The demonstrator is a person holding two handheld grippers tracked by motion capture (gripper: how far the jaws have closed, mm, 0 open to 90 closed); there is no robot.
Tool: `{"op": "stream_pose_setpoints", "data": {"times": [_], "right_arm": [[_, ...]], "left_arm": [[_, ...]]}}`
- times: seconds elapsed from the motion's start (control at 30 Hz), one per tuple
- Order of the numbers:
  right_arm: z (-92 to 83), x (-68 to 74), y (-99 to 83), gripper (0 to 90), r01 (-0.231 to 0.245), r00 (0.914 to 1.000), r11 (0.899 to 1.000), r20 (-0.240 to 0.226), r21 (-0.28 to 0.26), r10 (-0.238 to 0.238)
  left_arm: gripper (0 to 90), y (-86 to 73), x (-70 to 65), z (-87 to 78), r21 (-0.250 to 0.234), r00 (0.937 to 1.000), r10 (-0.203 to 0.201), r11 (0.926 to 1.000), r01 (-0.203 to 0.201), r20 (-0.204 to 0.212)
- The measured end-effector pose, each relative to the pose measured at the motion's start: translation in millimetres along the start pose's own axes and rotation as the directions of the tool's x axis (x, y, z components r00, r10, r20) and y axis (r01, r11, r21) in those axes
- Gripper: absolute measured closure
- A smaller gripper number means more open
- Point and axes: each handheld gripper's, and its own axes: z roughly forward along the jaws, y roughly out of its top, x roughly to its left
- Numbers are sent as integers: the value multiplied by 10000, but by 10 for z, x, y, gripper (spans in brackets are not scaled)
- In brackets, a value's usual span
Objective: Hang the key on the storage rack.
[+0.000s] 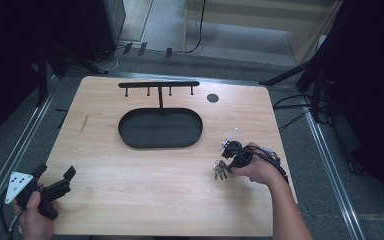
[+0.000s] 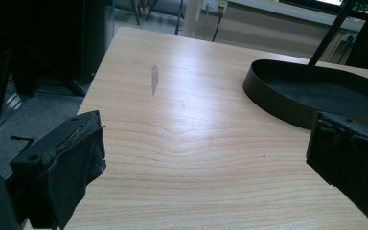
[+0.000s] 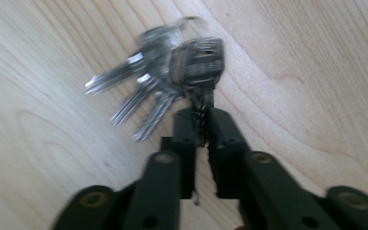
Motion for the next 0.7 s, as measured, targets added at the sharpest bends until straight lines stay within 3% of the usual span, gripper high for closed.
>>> {"op": "stream_pose_setpoints", "data": {"times": [0.03, 0.2, 0.3, 0.5, 0.53, 0.6, 0.67, 0.7], "right_arm": [[-12, -9, -6, 900, -103, 9999, 9999, -87, -90, 102], [-22, -27, -34, 900, -28, 9997, 10000, -251, -41, 27], [-42, -32, -34, 900, -90, 9999, 9999, -74, -66, 90], [-204, -52, -13, 900, -344, 9989, 9954, 294, -892, 371], [-259, -66, -3, 900, -422, 9968, 9900, 624, -1347, 510], [-268, -68, 3, 889, -427, 9958, 9886, 735, -1442, 537], [-235, -66, 13, 651, -430, 9965, 9904, 654, -1317, 520], [-161, -34, 22, 537, -349, 9973, 9956, 617, -867, 404]], "left_arm": [[0, 0, 0, 0, 0, 10000, 0, 10000, 0, 0], [0, 2, 2, 2, 23, 10000, -35, 10000, 35, 13], [0, 1, 1, 2, 17, 10000, -30, 10000, 30, 8], [0, 1, 0, 3, 12, 10000, -32, 10000, 32, 13], [0, 2, 2, 2, 27, 10000, -31, 10000, 31, 31], [0, 2, 3, 2, 26, 10000, -34, 10000, 34, 35], [0, 2, 4, 2, 25, 10000, -41, 10000, 40, 53], [0, 2, 5, 3, 24, 10000, -42, 10000, 42, 65]]}}
